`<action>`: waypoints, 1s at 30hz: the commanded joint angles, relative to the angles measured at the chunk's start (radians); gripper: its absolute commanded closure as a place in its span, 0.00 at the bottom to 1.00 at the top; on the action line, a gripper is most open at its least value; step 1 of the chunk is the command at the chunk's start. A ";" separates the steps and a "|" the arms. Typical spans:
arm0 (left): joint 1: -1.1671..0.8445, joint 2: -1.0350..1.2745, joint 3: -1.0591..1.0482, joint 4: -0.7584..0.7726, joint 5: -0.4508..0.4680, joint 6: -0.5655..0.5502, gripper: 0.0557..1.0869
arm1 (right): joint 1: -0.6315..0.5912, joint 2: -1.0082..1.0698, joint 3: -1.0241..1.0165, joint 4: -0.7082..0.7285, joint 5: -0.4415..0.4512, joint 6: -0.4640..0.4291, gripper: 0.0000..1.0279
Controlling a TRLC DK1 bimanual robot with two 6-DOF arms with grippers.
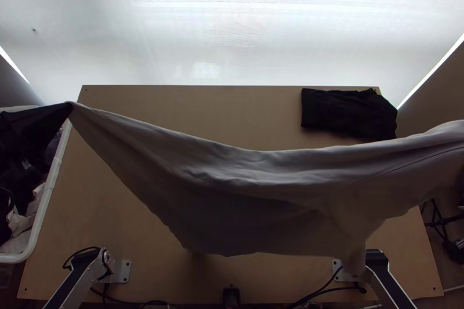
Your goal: Fold the t-shirt
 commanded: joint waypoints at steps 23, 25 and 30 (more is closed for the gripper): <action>0.077 -0.216 0.251 -0.104 -0.192 0.148 0.96 | 0.005 0.013 0.165 -0.155 -0.187 -0.018 0.97; 0.094 -0.208 0.263 -0.102 -0.134 0.097 0.96 | 0.005 0.036 0.178 -0.136 -0.224 0.012 0.97; 0.231 -0.199 0.246 -0.096 0.135 -0.010 0.96 | 0.003 0.079 0.173 -0.132 -0.330 0.077 0.97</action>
